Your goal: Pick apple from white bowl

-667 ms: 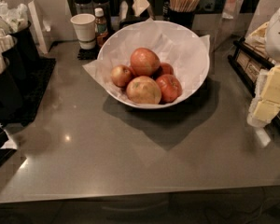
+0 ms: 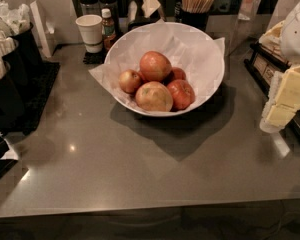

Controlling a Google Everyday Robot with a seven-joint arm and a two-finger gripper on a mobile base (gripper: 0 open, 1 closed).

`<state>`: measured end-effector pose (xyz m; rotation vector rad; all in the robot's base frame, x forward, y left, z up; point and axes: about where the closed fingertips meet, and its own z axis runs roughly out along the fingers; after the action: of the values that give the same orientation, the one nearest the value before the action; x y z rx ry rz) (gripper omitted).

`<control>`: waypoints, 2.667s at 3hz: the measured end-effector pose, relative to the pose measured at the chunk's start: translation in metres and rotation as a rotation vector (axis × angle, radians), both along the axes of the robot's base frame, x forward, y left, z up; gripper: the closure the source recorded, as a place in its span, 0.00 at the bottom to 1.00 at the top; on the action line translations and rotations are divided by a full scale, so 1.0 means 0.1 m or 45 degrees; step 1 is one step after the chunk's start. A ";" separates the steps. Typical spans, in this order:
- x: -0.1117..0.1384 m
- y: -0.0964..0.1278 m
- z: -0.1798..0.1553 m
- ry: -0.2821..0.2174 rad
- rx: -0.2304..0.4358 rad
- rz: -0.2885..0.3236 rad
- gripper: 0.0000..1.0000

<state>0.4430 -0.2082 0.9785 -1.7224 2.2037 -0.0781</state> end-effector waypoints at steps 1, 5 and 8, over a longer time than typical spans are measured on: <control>0.12 0.33 0.08 -0.022 0.059 0.096 0.00; 0.56 0.96 0.24 -0.142 0.155 0.233 0.00; 0.84 1.23 0.31 -0.203 0.173 0.320 0.34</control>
Offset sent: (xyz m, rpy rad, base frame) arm 0.0610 0.1271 0.0232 0.1355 -0.0405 0.2622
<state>0.5267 -0.0848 1.0092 -1.8328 1.8227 -0.0035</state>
